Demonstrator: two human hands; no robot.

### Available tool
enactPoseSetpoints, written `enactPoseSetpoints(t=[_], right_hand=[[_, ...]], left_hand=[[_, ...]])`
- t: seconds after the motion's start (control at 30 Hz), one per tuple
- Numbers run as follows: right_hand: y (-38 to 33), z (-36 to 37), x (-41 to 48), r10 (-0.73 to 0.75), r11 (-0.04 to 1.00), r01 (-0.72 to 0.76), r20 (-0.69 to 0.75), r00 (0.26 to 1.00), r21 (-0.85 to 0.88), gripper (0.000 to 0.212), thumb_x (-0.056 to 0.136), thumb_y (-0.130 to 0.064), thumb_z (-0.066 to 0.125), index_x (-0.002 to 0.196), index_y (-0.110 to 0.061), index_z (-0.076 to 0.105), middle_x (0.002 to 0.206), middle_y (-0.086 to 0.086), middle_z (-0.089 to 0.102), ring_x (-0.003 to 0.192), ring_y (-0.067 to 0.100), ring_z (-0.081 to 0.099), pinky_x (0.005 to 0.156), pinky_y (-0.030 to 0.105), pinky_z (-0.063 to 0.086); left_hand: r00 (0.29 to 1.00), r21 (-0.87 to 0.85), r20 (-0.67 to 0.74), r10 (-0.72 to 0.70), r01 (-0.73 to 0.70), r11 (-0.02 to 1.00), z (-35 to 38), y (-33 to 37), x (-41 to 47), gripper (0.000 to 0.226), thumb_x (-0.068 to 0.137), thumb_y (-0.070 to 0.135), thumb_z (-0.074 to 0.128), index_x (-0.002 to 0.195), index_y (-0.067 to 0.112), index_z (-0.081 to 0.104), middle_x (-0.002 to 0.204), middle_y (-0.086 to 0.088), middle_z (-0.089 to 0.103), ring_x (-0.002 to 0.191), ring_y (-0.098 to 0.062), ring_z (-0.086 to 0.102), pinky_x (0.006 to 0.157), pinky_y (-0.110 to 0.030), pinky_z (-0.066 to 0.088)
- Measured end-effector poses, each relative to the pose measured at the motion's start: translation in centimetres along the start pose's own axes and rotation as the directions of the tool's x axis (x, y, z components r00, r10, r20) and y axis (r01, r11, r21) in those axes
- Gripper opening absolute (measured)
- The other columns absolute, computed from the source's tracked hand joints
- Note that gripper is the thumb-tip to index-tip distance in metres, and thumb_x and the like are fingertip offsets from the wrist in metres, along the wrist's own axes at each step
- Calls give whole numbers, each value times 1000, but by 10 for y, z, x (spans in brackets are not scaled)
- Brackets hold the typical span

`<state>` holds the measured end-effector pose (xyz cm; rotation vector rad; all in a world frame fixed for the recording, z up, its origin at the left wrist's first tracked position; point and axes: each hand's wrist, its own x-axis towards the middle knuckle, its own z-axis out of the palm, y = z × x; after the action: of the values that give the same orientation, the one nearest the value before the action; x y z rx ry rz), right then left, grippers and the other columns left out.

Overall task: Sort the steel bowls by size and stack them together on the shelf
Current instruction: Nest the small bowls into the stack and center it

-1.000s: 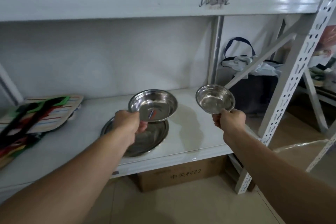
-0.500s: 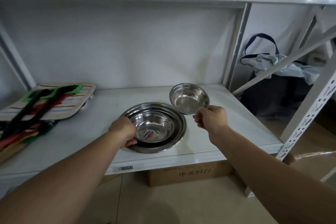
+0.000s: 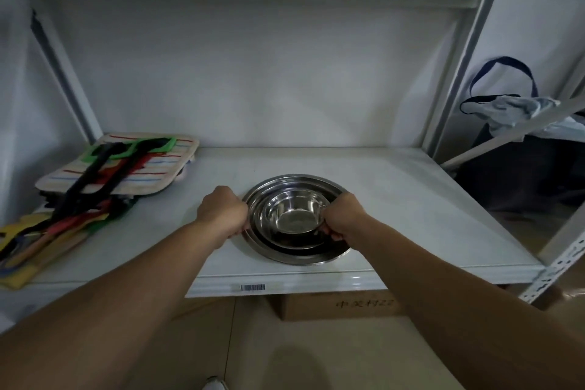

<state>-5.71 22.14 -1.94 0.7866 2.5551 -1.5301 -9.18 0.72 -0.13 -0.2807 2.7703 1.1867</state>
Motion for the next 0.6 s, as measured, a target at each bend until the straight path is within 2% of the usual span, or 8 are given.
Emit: enactPoseSetpoints(t=[0.13,0.2,0.3,0.37,0.43,0.5,0.57,0.6], right_hand=[[-1,9,4,-43,982,39,-21,999,-186,16,85,8,57,87,9,73,78,24,73,61,29,60,58,36,51],[-2,10,6,-86,947,70,-37,996,-315,15,88,3,59,92,6,73,88,22,77,68,30,63,66,38,57],[-4,9,4,-171,860,106,-86,982,-498,5,91,-5,59,91,-3,64,90,13,69,81,30,63,68,34,51],[-4,7,3,-204,824,93,-140,969,-558,22,93,-11,59,113,-2,63,107,14,69,91,32,63,70,34,47],[-4,0,4,-237,817,78,-209,949,-572,30,94,-16,56,121,-3,59,112,15,69,91,32,61,71,35,45],[-5,-12,9,-274,816,74,-272,922,-573,31,94,-20,54,121,-4,57,115,16,67,98,35,63,74,38,46],[-5,-24,16,-258,814,59,-268,928,-578,45,93,-30,59,129,-5,52,127,18,60,114,38,60,85,43,48],[-3,-29,19,-215,816,45,-231,949,-576,55,90,-37,63,133,-5,49,131,18,56,118,38,57,90,44,50]], left_hand=[[1000,-27,0,28,-28,999,1,-5,3,19,78,-1,56,75,-5,75,68,-20,75,52,-29,62,53,-29,47],[999,-1,-14,51,-51,999,3,-6,6,19,78,0,56,77,-4,74,73,-21,75,58,-32,64,56,-32,48],[994,93,-52,100,-95,991,5,-8,8,19,81,5,55,66,2,67,66,-13,68,57,-31,63,53,-29,45],[987,161,-88,134,-119,980,5,-8,10,28,84,11,56,56,11,52,56,-5,56,49,-25,52,49,-24,35],[980,234,-94,177,-151,960,3,-5,12,28,87,21,58,60,16,50,59,-2,54,50,-24,51,49,-24,33],[981,293,-28,191,-175,940,0,0,18,18,88,34,61,90,17,65,89,-5,66,75,-27,64,62,-29,46],[989,298,81,127,-145,943,0,5,26,57,88,44,65,134,12,57,130,-11,61,109,-34,63,85,-36,55],[987,242,139,79,-111,964,0,8,29,68,88,44,69,142,9,50,138,-13,57,116,-35,60,90,-40,56]])
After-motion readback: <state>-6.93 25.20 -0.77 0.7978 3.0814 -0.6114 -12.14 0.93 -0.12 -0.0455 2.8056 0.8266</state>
